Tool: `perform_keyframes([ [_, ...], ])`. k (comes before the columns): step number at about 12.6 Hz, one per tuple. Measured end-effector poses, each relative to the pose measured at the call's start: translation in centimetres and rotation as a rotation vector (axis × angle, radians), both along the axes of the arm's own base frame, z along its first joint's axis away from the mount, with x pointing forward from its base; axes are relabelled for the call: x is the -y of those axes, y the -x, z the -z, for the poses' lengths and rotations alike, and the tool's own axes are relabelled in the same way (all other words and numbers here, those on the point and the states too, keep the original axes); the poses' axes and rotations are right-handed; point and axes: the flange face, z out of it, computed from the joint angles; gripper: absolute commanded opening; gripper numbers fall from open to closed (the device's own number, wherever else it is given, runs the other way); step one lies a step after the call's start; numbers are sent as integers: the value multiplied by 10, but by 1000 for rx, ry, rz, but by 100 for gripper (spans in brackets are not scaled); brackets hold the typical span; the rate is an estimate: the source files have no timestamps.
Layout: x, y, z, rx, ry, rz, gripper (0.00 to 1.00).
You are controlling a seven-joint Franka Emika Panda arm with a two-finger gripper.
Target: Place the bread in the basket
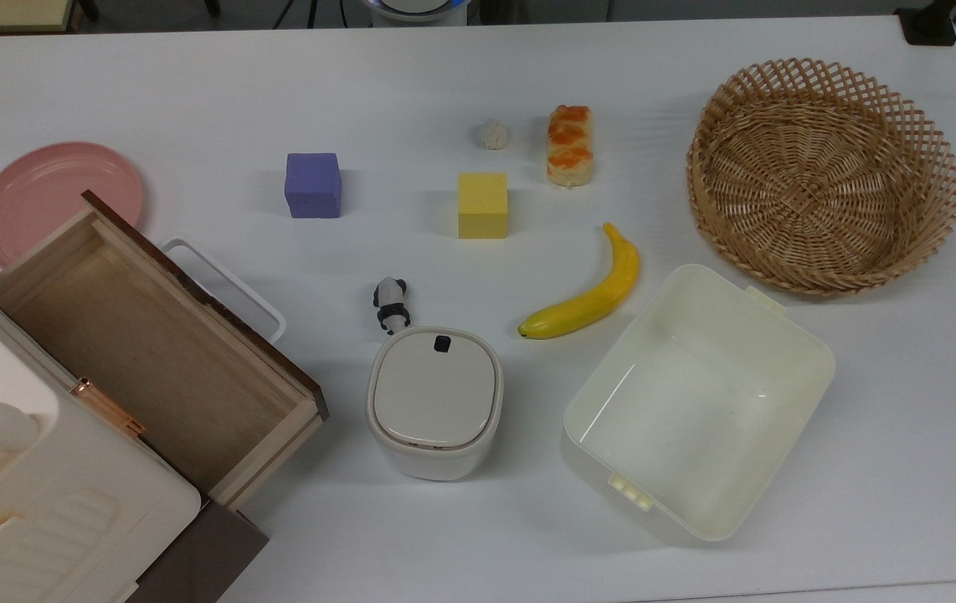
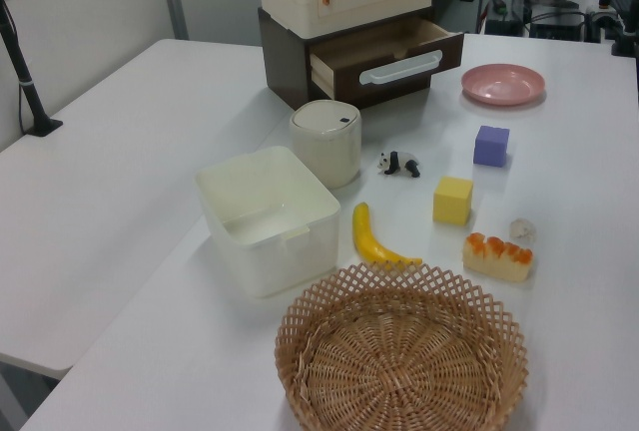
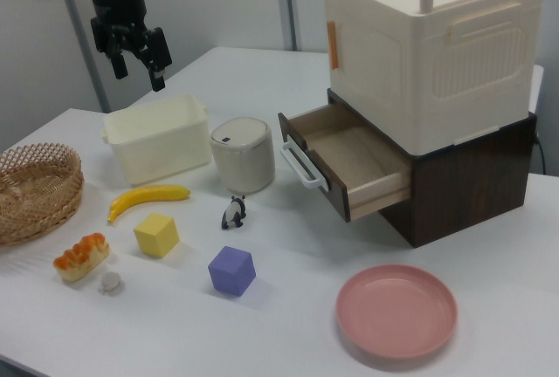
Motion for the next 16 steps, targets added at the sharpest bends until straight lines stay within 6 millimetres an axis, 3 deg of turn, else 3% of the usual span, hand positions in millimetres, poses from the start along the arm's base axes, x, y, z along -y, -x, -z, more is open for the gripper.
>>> perform_keyframes([
  [5, 9, -1, 5, -13, 25, 8, 100],
  [16, 53, 0, 11, -42, 25, -33, 100],
])
